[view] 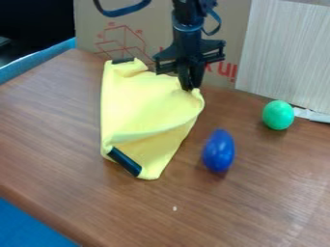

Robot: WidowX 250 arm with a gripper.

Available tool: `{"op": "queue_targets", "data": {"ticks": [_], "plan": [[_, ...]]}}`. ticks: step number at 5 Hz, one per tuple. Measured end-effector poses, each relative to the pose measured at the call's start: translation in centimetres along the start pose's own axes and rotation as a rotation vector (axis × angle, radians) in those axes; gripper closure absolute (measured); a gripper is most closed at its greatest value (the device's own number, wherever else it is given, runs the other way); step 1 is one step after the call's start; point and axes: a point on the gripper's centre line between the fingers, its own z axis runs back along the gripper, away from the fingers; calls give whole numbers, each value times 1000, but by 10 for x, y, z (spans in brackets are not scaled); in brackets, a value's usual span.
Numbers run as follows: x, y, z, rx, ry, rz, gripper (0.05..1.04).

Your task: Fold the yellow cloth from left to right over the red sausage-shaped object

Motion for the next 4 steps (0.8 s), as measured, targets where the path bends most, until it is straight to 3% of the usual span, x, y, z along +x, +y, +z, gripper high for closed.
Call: {"op": "queue_targets", "data": {"ticks": [2, 3, 4], "plan": [[-1, -8, -3, 21, -20, -27, 294], [3, -15, 8, 50, 46, -116, 87], [16, -13, 33, 82, 152, -221, 83]]}}
